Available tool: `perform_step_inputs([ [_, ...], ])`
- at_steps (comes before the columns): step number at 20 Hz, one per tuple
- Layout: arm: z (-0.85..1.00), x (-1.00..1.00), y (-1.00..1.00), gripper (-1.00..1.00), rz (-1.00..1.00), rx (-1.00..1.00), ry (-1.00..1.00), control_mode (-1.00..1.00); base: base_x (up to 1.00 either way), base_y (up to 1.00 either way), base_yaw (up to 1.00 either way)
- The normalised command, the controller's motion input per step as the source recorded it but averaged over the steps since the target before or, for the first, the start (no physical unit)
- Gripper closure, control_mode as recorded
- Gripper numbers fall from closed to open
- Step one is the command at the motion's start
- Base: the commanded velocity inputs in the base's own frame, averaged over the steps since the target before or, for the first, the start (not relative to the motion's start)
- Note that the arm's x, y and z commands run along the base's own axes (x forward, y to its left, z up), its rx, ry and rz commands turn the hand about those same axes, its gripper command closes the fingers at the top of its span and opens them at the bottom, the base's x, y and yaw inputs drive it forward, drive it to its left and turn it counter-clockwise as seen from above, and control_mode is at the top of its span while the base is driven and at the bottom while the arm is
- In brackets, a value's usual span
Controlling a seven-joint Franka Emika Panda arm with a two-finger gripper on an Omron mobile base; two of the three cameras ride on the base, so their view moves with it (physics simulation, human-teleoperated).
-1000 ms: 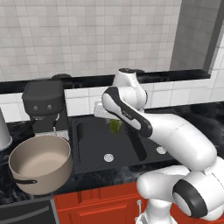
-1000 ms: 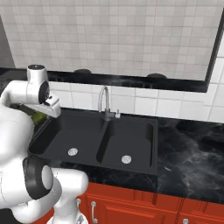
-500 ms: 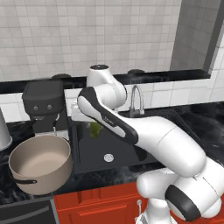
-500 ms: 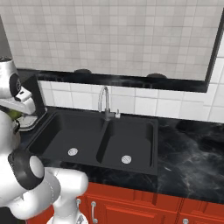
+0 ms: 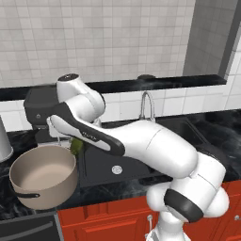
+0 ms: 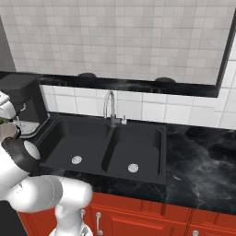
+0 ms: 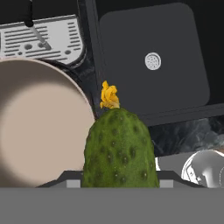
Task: Dump the cucumber from the pot into the sink. Then turn on the water and wash the cucumber. Then turn off the water and put the cucumber back in the pot.
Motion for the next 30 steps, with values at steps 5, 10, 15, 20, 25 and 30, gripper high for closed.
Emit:
perform_step_inputs([
  [5, -0.09, 0.17, 0.53, 1.00, 0.00, -0.08, 0.03, -1.00, 0.00, 0.00, 0.00],
  [10, -0.31, 0.26, 0.45, 1.00, 0.00, -0.10, 0.08, -1.00, 0.00, 0.00, 0.00],
  [15, -0.40, 0.20, 0.34, 1.00, -0.01, -0.07, 0.05, -1.00, 0.00, 0.00, 0.00],
  [20, -0.33, 0.08, 0.33, 1.00, -0.02, -0.05, 0.01, -1.00, 0.00, 0.00, 0.00],
  [25, -0.31, 0.17, 0.30, 1.00, -0.04, -0.04, 0.00, -1.00, 0.00, 0.00, 0.00],
  [30, -0.35, 0.23, 0.21, 1.00, -0.05, -0.03, 0.01, -1.00, 0.00, 0.00, 0.00],
])
